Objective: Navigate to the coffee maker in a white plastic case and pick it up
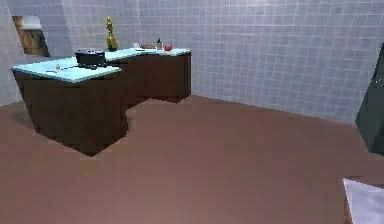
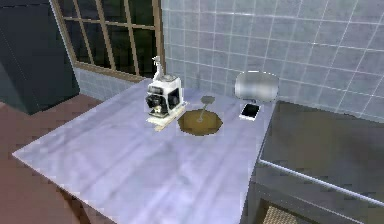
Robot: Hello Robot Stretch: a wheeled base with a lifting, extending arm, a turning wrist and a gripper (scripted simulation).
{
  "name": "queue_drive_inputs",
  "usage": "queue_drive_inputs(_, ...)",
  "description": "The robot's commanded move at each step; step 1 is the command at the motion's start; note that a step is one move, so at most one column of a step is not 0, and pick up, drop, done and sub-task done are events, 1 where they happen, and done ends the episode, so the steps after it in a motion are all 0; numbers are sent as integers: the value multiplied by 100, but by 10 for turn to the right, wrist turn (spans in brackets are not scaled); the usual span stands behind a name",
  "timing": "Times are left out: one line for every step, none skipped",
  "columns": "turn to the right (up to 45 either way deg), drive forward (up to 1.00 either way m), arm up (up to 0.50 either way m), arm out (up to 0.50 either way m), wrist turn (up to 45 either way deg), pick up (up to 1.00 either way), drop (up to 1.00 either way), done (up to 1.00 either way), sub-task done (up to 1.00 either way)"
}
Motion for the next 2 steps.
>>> queue_drive_inputs(90,0,0,0,0,0,0,0,0)
queue_drive_inputs(0,15,0,0,0,0,0,0,0)
